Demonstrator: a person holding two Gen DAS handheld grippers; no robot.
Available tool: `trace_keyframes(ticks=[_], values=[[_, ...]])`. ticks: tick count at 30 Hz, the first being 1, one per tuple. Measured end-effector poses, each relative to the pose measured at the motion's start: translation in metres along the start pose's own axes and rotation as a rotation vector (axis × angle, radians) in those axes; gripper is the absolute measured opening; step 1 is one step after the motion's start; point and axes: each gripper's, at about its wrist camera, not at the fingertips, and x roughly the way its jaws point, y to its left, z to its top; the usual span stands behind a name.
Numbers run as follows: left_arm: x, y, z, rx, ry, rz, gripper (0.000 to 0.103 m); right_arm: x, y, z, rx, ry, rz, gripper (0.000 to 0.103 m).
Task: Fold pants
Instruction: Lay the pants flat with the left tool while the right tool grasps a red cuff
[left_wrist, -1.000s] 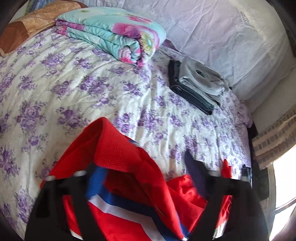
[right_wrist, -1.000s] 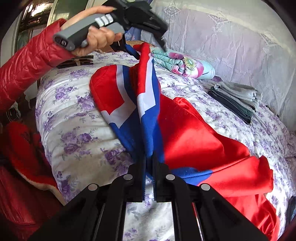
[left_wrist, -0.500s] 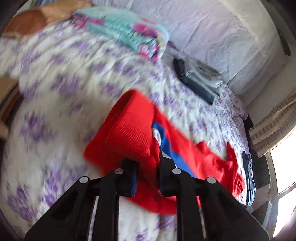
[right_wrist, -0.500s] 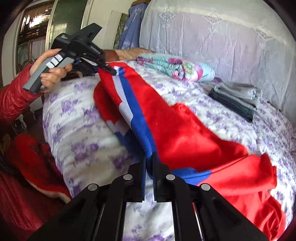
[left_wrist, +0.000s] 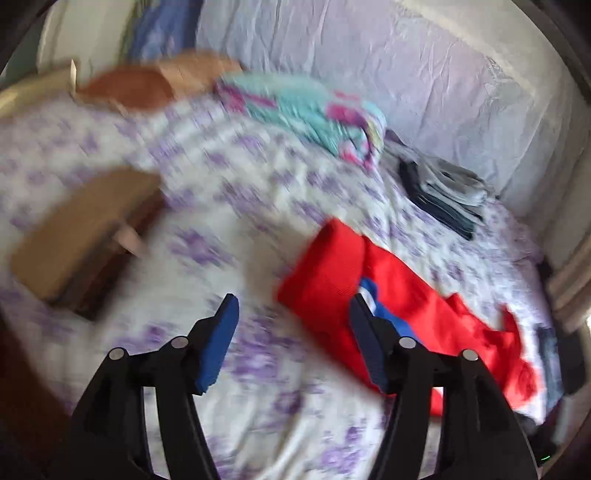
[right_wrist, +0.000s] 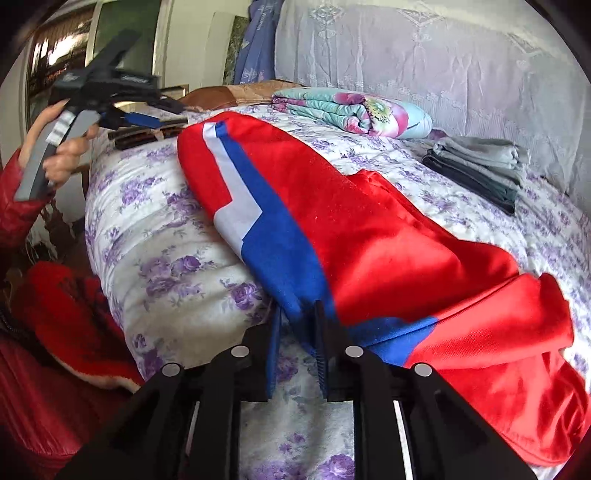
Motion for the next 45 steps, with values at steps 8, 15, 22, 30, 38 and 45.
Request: trace_keyframes(ticks=[8,15,22,30,38,45], values=[[0.014,-0.123,-0.030,0.295,0.140,-0.320,0.069,-0.007,-0.008,-0.001,0.098,-0.017,0.081,0.036],[0.090,-0.177,-0.101,0.557,0.151,-0.249,0.082,-0.082,-0.105,0.009,0.431,-0.114,-0.076,0.065],[0.086,-0.173,-0.104,0.562,0.132,-0.280,0.093,-0.037,-0.235,0.046,0.811,0.079,-0.259,0.069],[0.081,-0.177,-0.110,0.568,0.126,-0.298,0.093,0.050,-0.269,0.054,0.733,0.364,-0.526,0.069],[0.080,-0.174,-0.109,0.564,0.125,-0.318,0.093,0.014,-0.275,0.031,0.780,0.231,-0.421,0.011],[0.079,-0.175,-0.110,0.560,0.124,-0.314,0.093,-0.130,-0.260,-0.020,0.957,-0.249,-0.247,0.011]])
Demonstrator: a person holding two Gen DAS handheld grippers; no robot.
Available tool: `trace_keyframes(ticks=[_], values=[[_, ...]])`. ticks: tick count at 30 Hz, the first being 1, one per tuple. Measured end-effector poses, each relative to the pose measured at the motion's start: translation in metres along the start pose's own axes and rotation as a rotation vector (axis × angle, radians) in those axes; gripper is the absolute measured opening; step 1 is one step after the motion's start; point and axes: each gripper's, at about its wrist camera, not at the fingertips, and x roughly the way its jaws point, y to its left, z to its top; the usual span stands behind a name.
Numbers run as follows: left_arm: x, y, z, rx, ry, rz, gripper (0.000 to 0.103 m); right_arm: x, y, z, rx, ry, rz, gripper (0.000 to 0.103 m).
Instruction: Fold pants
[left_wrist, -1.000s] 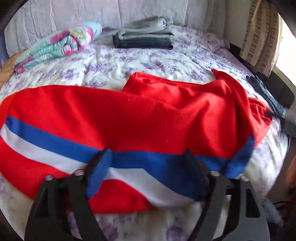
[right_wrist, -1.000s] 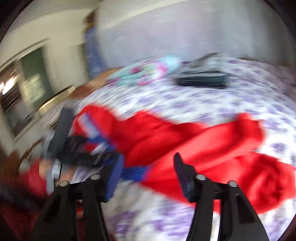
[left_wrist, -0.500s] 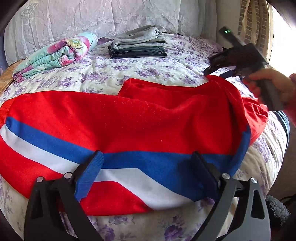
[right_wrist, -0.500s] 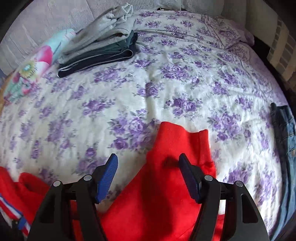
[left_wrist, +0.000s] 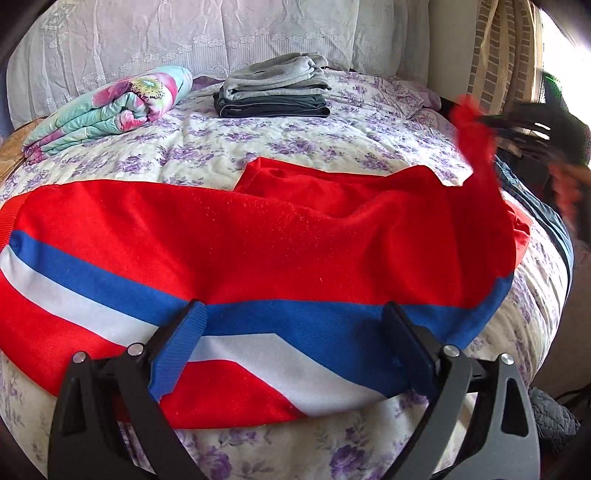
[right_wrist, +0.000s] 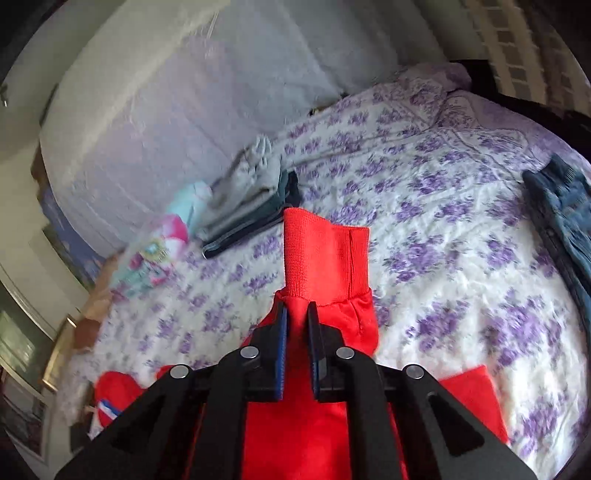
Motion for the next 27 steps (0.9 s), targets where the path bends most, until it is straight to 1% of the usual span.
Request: trace_keyframes(ticks=[1,2,3,5,6,7,8,11,12,13,14,16,17,20,21,22,24,25,26,27], values=[[0.000,0.000,0.000,0.000,0.001,0.000,0.093,-0.023,-0.025,-0.012,0.056,-0.038,0.014,0.011],[0.000,0.000,0.000,0.001,0.001,0.001,0.093,-0.037,-0.046,-0.024,0.101,-0.049,0.008,0.013],[0.000,0.000,0.000,0.000,0.000,0.001,0.093,-0.047,-0.070,-0.038,0.153,-0.040,-0.008,0.018],[0.001,0.000,0.000,0.000,0.003,0.005,0.093,-0.062,-0.119,-0.071,0.270,-0.010,-0.101,0.044],[0.001,0.000,0.001,0.001,0.005,0.009,0.093,-0.069,-0.133,-0.082,0.302,-0.010,-0.114,0.044],[0.002,-0.001,0.001,0.002,0.009,0.014,0.094,-0.074,-0.140,-0.088,0.318,-0.015,-0.099,0.044],[0.002,-0.001,0.002,0.002,0.011,0.018,0.094,-0.080,-0.143,-0.092,0.330,-0.024,-0.059,0.044],[0.003,-0.001,0.002,0.000,0.012,0.025,0.094,-0.079,-0.130,-0.091,0.316,-0.012,0.042,0.044],[0.003,-0.001,0.002,-0.002,0.012,0.027,0.094,-0.075,-0.123,-0.091,0.302,0.000,0.059,0.044],[0.003,-0.001,0.002,-0.002,0.012,0.030,0.094,-0.069,-0.115,-0.089,0.278,0.019,0.057,0.044],[0.003,-0.001,0.002,-0.002,0.012,0.032,0.094,-0.064,-0.111,-0.089,0.263,0.029,0.035,0.044],[0.003,-0.001,0.002,0.003,0.013,0.035,0.094,-0.054,-0.110,-0.088,0.248,0.039,-0.035,0.044],[0.003,-0.001,0.002,0.002,0.013,0.034,0.094,-0.049,-0.114,-0.088,0.252,0.045,-0.056,0.044],[0.003,-0.002,0.002,0.001,0.012,0.034,0.094,-0.041,-0.125,-0.092,0.320,0.065,-0.023,0.045],[0.003,-0.002,0.002,0.001,0.012,0.034,0.094,-0.042,-0.126,-0.093,0.326,0.064,-0.013,0.045],[0.003,-0.001,0.002,-0.001,0.011,0.030,0.094,-0.044,-0.127,-0.093,0.326,0.065,-0.005,0.048],[0.002,0.000,0.001,-0.010,0.003,0.018,0.094,-0.045,-0.123,-0.093,0.326,0.054,0.027,0.048],[0.000,0.001,0.001,-0.018,-0.003,0.009,0.094,-0.045,-0.121,-0.092,0.328,0.035,0.045,0.040],[-0.002,0.004,0.001,-0.035,-0.014,0.002,0.094,-0.048,-0.121,-0.091,0.321,0.022,0.051,0.023],[-0.006,0.008,0.001,-0.061,-0.026,0.004,0.094,-0.048,-0.120,-0.088,0.311,0.018,0.057,0.021]])
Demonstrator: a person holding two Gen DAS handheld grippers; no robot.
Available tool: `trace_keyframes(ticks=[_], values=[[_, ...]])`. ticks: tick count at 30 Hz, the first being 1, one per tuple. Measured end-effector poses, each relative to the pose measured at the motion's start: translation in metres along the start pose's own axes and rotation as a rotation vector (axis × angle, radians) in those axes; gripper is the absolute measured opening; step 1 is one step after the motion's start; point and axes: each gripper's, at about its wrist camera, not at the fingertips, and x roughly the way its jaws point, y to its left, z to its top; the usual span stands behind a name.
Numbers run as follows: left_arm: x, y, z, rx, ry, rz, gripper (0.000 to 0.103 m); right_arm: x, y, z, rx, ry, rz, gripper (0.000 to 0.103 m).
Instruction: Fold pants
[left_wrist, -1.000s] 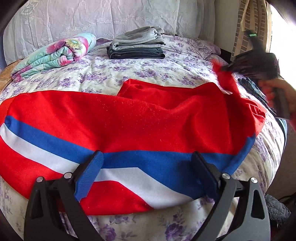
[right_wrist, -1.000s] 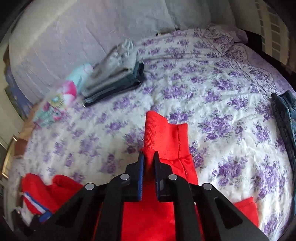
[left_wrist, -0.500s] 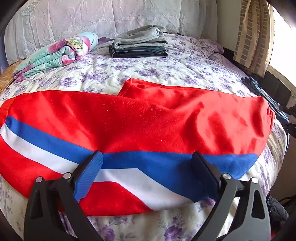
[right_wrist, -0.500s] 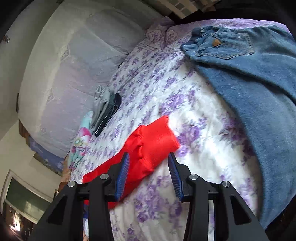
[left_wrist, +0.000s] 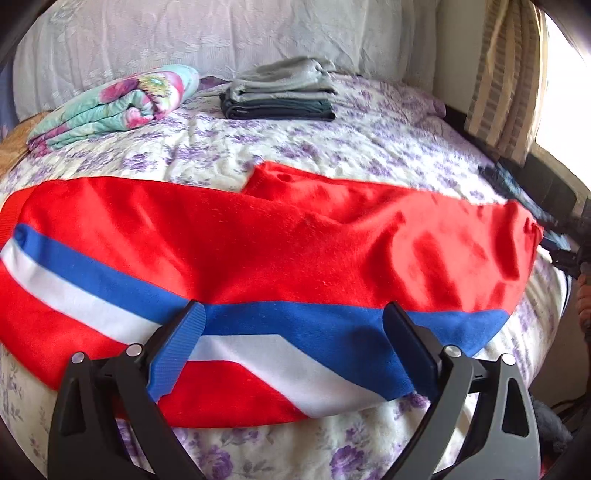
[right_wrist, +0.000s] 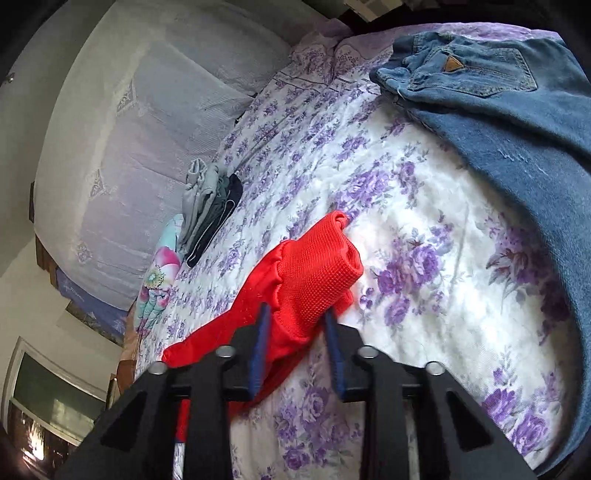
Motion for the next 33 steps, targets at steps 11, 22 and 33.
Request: trace_keyframes(ticks=[11,22,33], values=[[-0.011,0.064,0.039,-0.209,-0.019,-0.002,0.094,-0.003,0.011,0.016,-0.115,-0.018,-0.090,0.018],[-0.007,0.072,0.028,-0.221,-0.052,0.027,0.094,-0.013,0.072,0.042,-0.166,-0.068,0.095,0.009],[-0.004,0.067,0.027,-0.187,-0.048,0.060,0.097,-0.026,0.032,0.025,-0.162,0.000,-0.055,0.016]])
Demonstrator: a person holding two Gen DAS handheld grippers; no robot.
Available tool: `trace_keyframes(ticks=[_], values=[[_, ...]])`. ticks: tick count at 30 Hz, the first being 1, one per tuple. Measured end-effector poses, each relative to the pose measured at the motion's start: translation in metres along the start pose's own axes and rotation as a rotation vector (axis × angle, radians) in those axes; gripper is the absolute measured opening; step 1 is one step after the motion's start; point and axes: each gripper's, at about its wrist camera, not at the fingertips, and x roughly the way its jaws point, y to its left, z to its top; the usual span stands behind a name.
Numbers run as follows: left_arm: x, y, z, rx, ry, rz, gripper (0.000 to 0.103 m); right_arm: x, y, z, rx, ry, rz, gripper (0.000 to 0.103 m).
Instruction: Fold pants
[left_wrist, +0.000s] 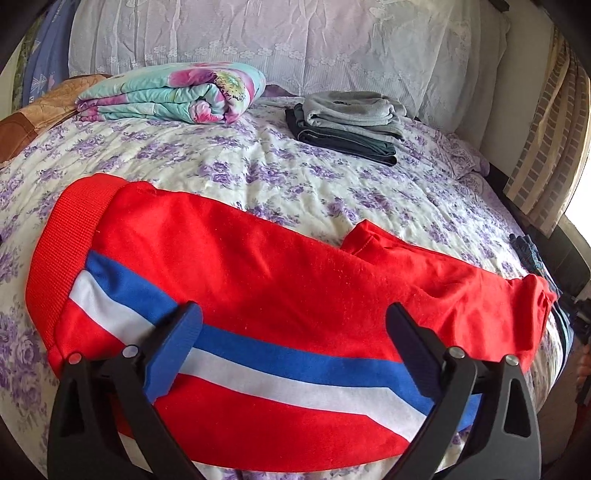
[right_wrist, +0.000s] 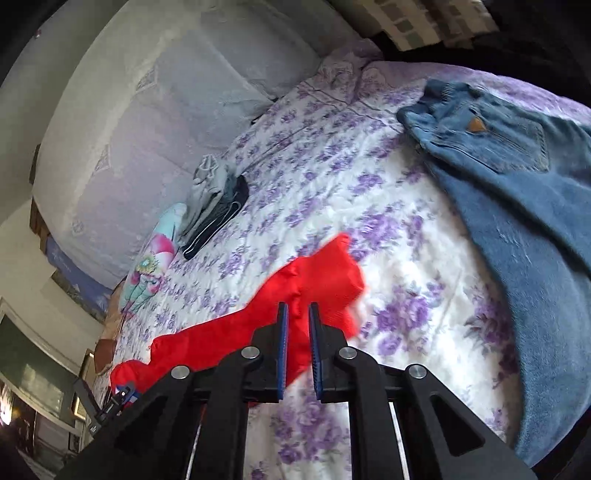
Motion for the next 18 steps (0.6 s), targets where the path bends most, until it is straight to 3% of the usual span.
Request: trace_keyframes(ticks=[1,4,7,9,11,14,18], values=[[0.000,-0.001,-0.001,0.004,-0.003,0.004,0.097,0.002,0.010,0.002,-0.020,0.001,0.003,0.025],[-0.001,-0.001,-0.002,0.007,-0.007,0.007,0.097,0.010,0.039,0.001,-0.098,-0.007,0.002,0.028],[-0.001,-0.001,-0.002,0.003,-0.004,0.001,0.097,0.043,0.061,-0.004,-0.141,0.111,0.007,0.046],[-0.002,-0.001,-0.003,0.005,-0.006,0.000,0.097,0.069,0.072,-0.008,-0.165,0.159,-0.060,0.045],[-0.002,-0.003,-0.005,0.011,-0.010,0.006,0.097,0.085,0.102,-0.013,-0.228,0.180,0.040,0.045],[-0.002,-0.006,-0.006,0.024,-0.011,0.015,0.098,0.122,0.177,-0.028,-0.383,0.280,0.200,0.044],[-0.007,0.000,-0.004,0.001,-0.010,-0.006,0.098,0.185,0.254,-0.057,-0.566,0.388,0.252,0.043]])
